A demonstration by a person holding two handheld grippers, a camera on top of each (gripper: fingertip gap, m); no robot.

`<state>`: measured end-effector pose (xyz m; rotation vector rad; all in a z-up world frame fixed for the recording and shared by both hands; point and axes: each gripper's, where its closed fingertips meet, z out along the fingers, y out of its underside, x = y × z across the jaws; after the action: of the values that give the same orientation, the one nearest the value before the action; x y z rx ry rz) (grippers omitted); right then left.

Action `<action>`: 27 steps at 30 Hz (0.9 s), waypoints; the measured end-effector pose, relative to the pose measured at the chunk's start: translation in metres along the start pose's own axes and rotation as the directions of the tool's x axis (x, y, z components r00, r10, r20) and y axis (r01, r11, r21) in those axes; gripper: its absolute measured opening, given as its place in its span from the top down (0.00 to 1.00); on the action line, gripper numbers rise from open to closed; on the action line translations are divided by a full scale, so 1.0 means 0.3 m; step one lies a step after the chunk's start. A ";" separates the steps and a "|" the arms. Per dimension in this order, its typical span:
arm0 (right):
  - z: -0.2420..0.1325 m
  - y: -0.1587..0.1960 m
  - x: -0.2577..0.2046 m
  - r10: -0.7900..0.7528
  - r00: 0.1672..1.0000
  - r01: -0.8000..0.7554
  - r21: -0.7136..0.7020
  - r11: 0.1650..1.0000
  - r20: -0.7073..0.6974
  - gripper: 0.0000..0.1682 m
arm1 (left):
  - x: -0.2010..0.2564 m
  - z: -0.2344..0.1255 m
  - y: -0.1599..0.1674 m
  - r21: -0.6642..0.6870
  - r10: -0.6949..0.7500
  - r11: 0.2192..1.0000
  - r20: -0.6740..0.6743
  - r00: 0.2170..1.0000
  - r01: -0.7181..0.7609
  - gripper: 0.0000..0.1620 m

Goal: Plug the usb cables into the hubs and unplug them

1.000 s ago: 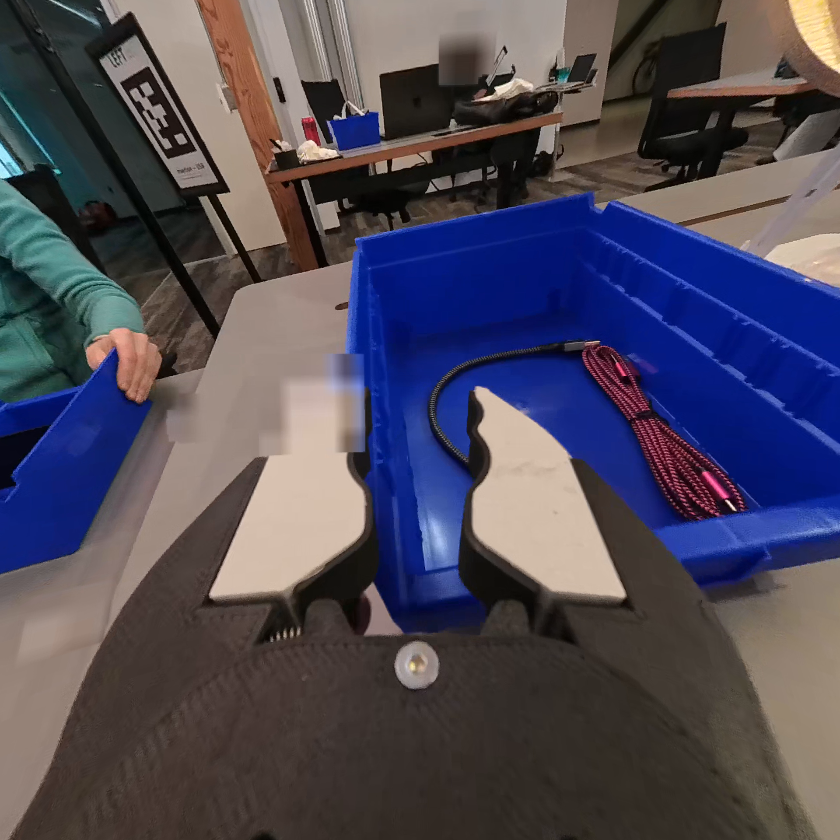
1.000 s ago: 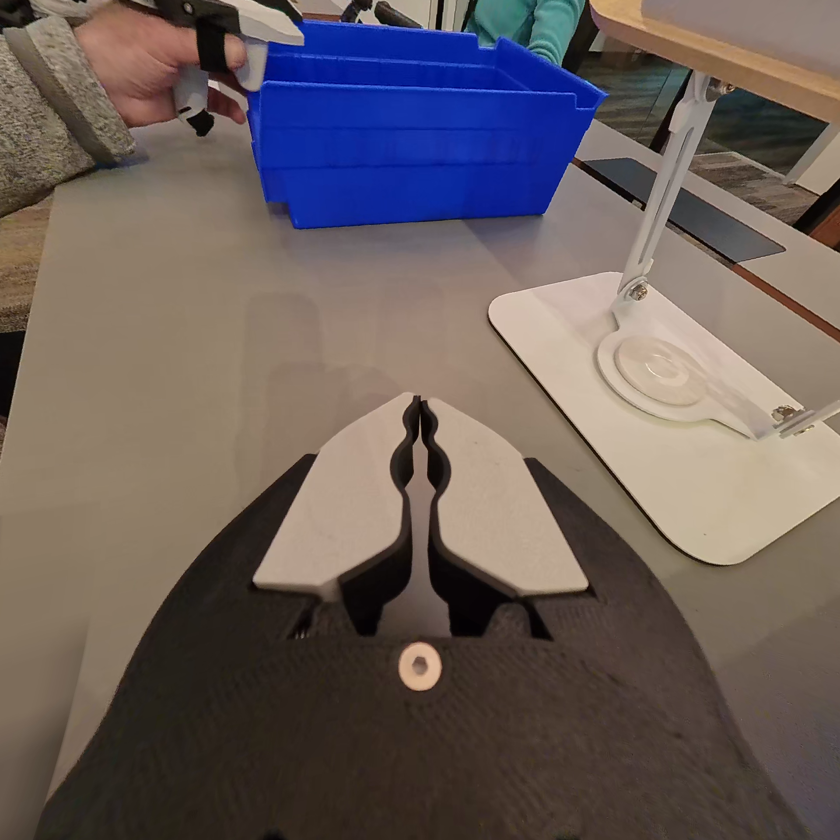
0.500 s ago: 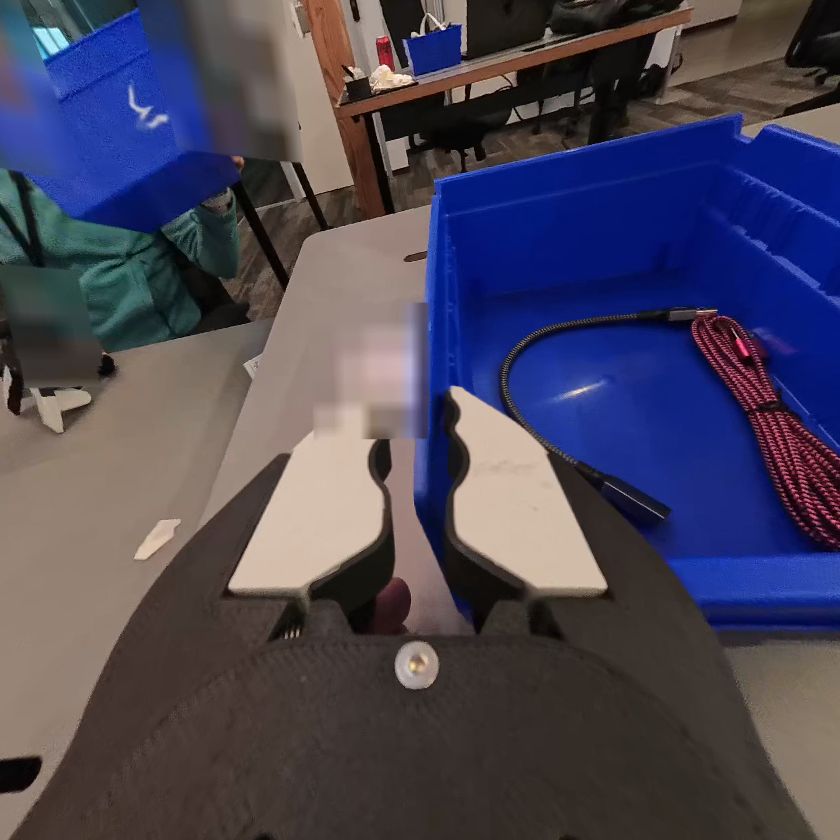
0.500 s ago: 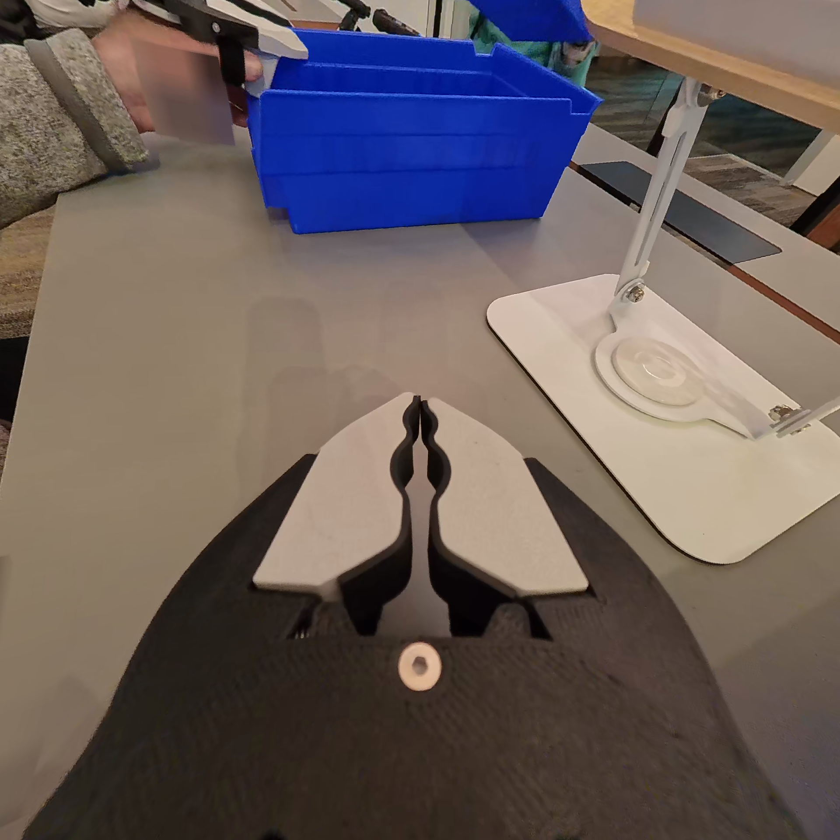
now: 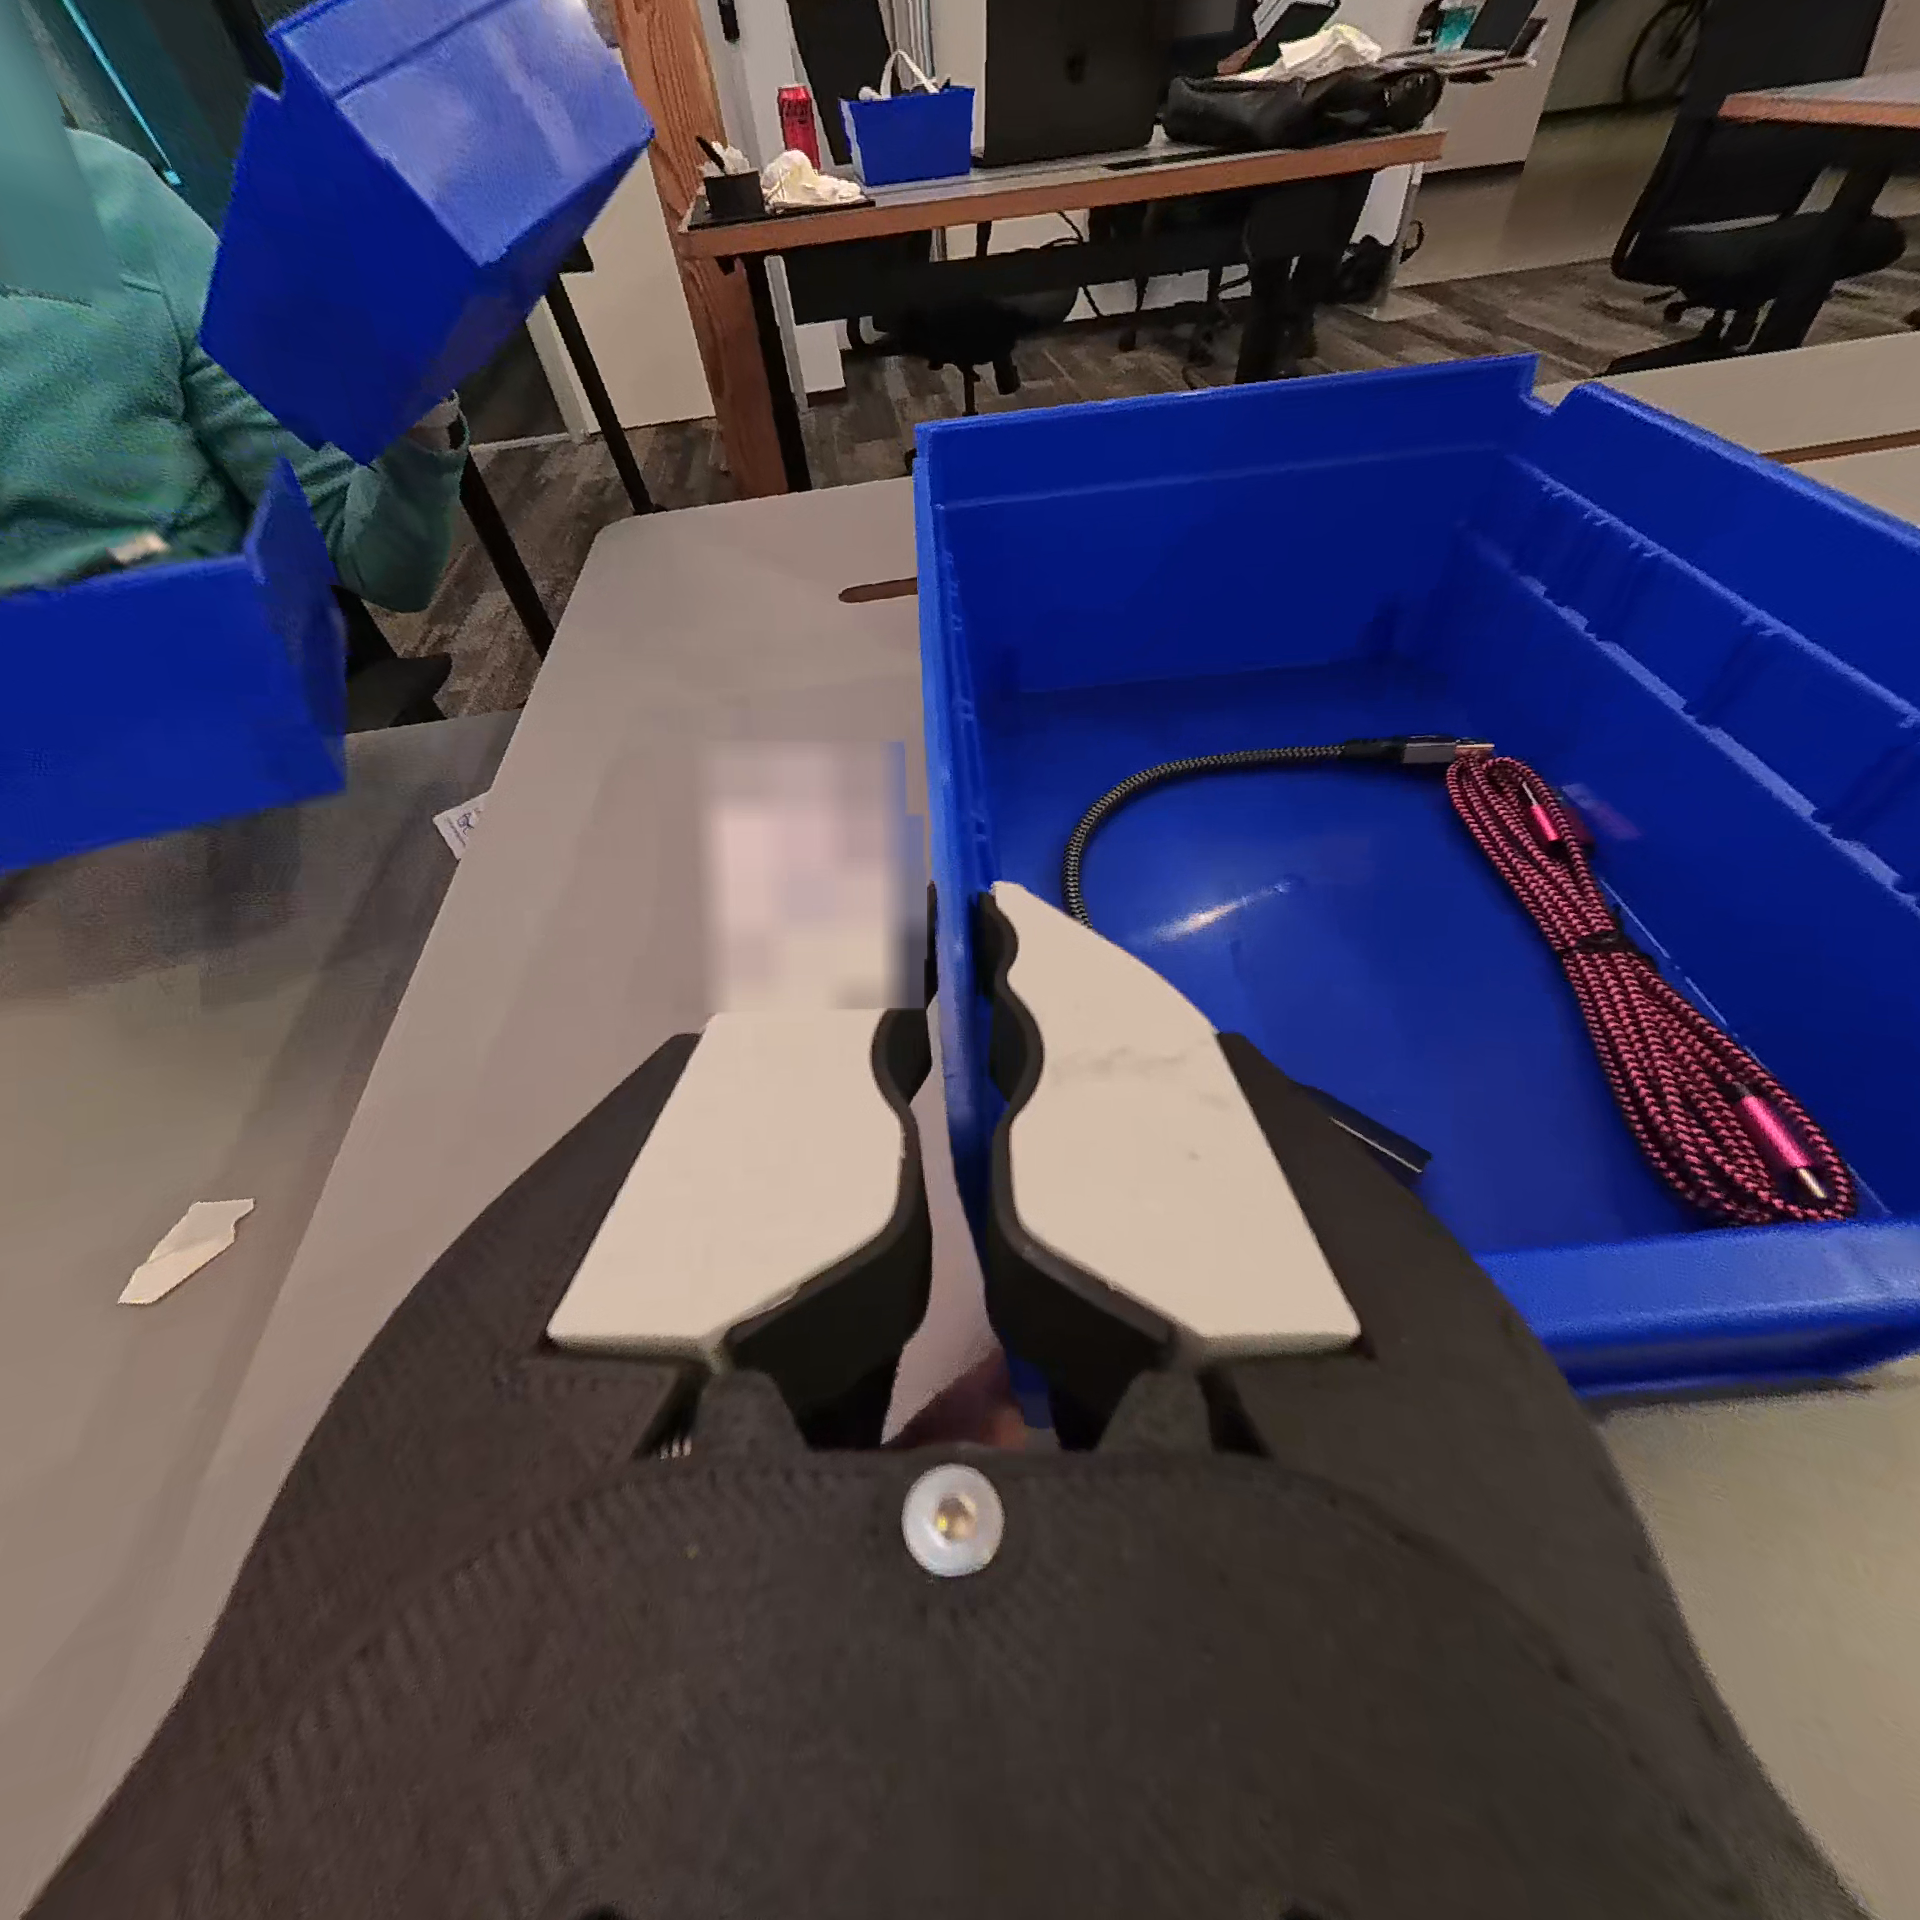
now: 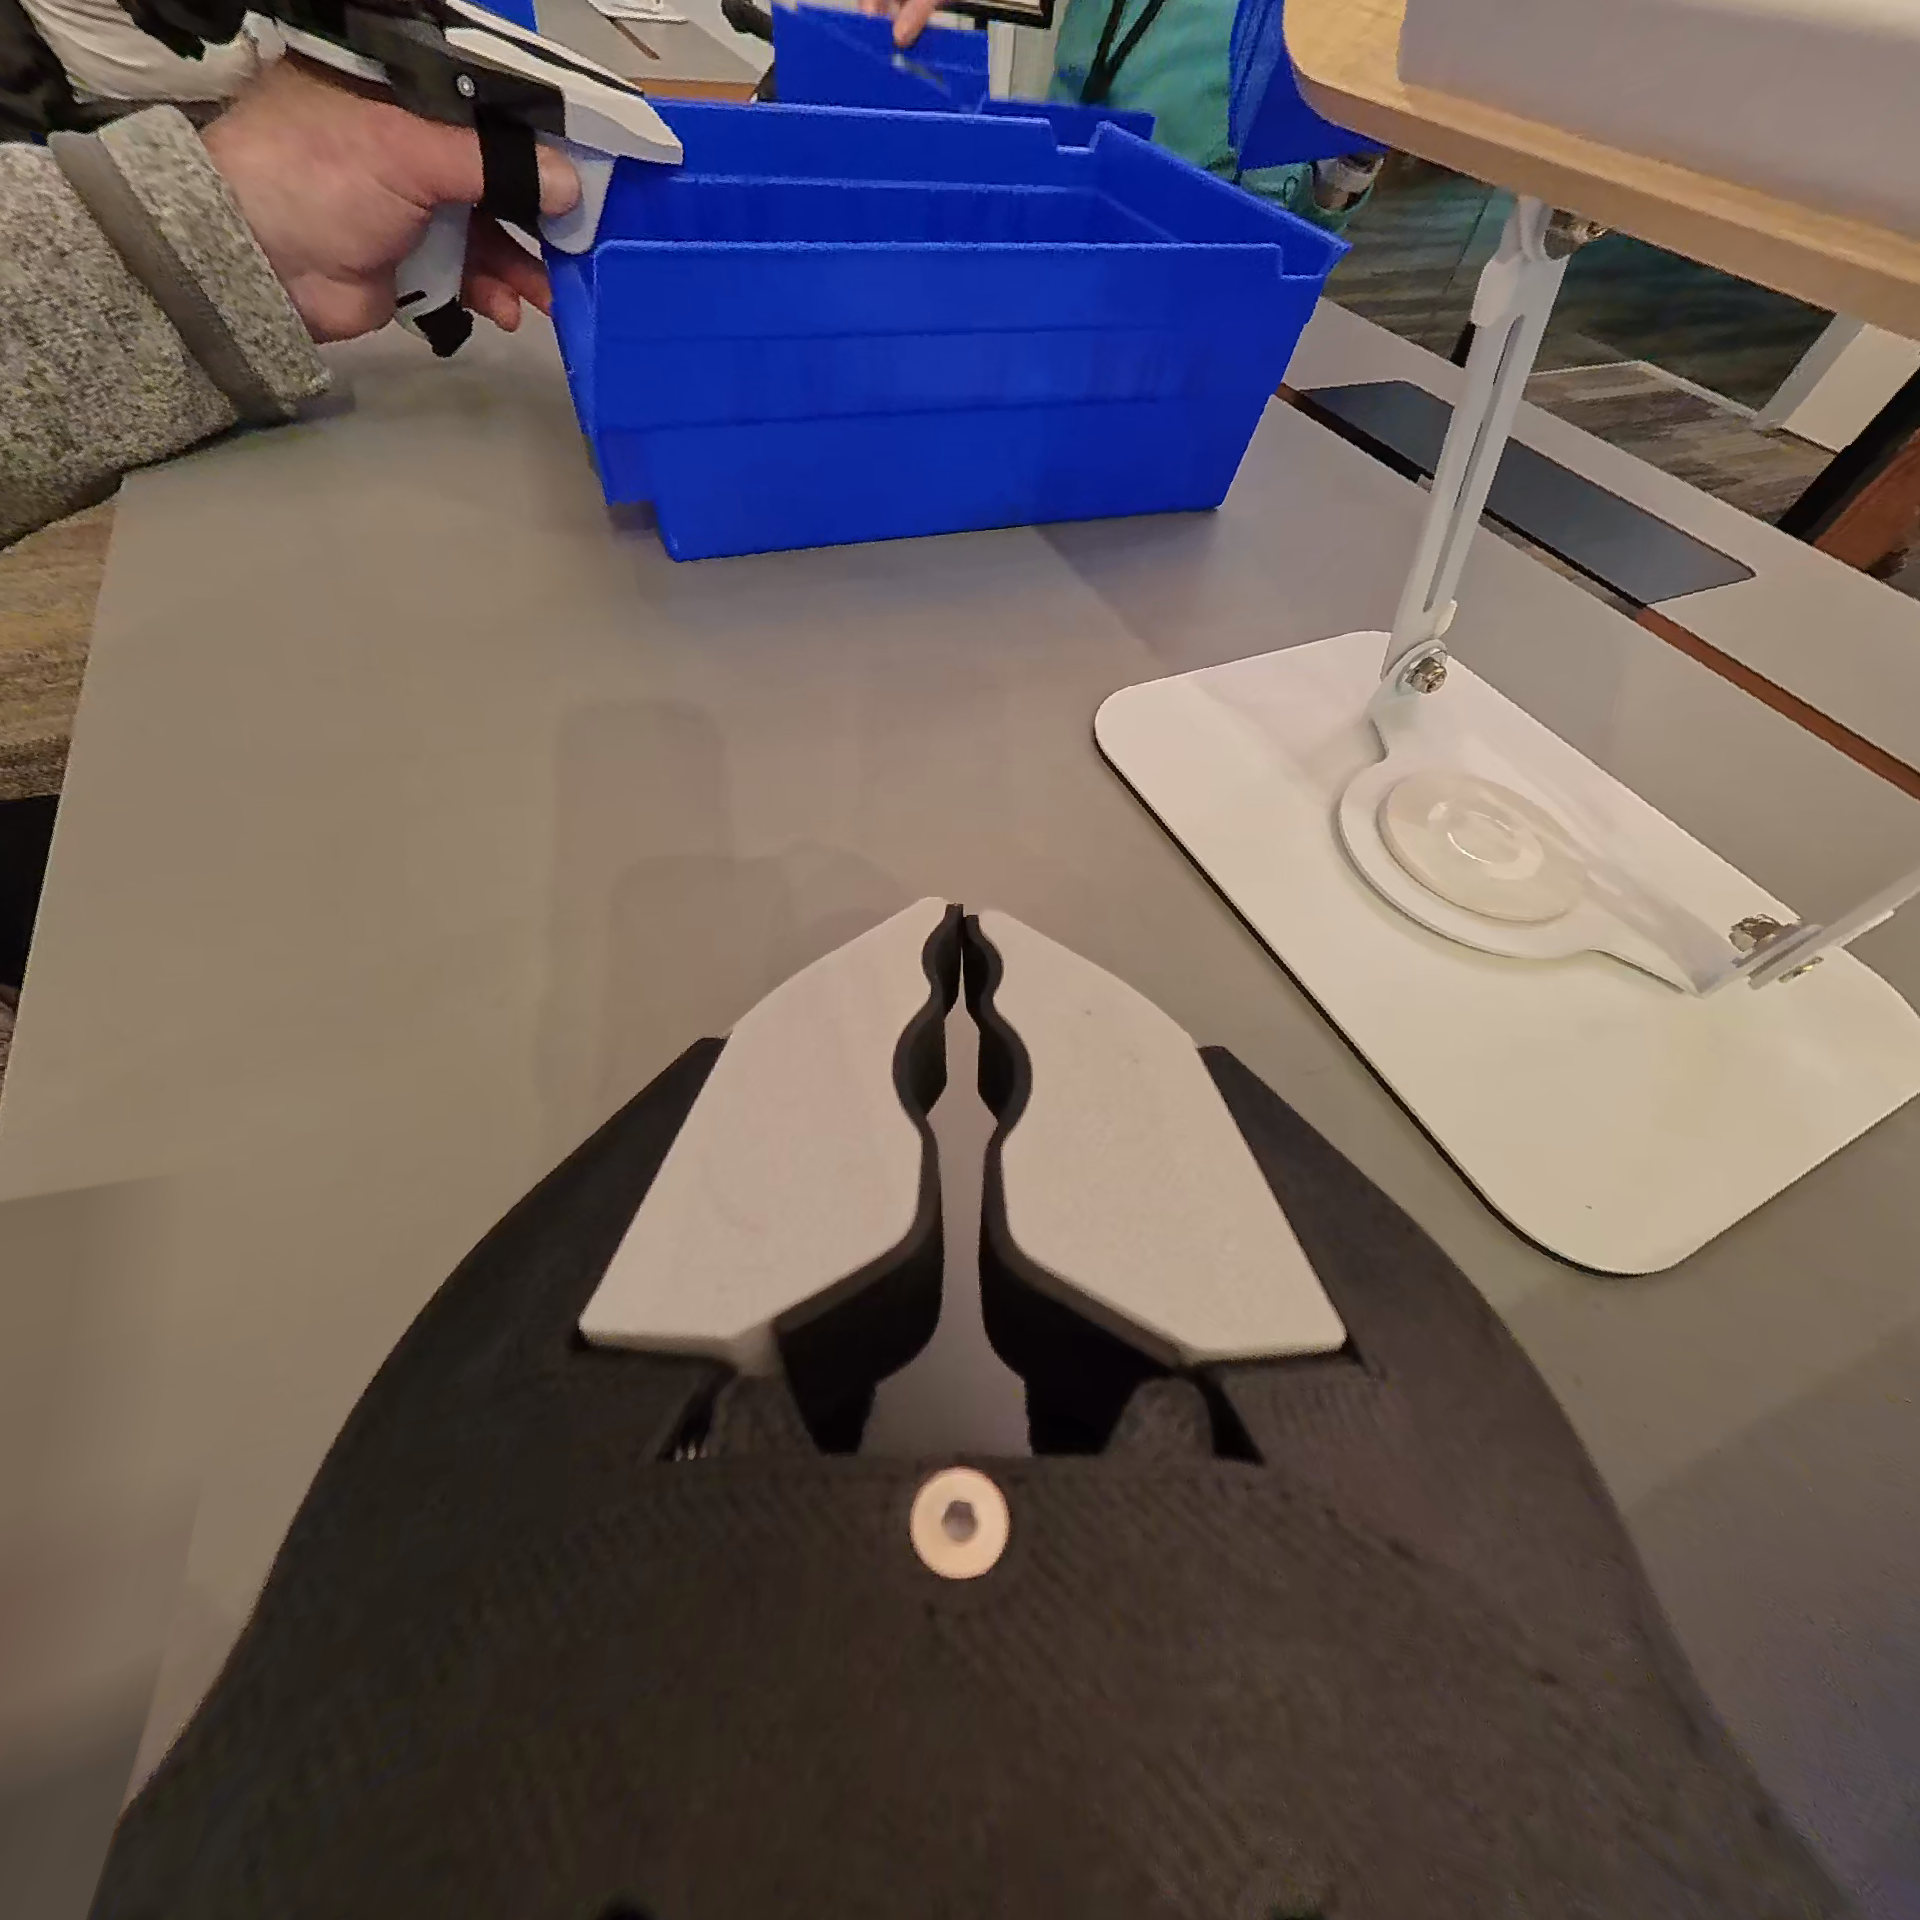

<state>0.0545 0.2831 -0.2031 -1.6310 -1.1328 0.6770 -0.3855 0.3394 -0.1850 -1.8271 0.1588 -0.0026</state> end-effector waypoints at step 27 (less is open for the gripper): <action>-1.067 0.089 0.336 0.203 0.539 -0.060 0.203 0.977 -0.817 0.70 | 0.028 -0.042 0.001 0.057 0.019 0.998 0.011 1.000 -0.020 0.96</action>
<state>0.3746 0.2419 -0.1080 -1.6100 -0.2264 -0.0050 -0.3782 0.3264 -0.1827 -1.7678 0.1676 0.0164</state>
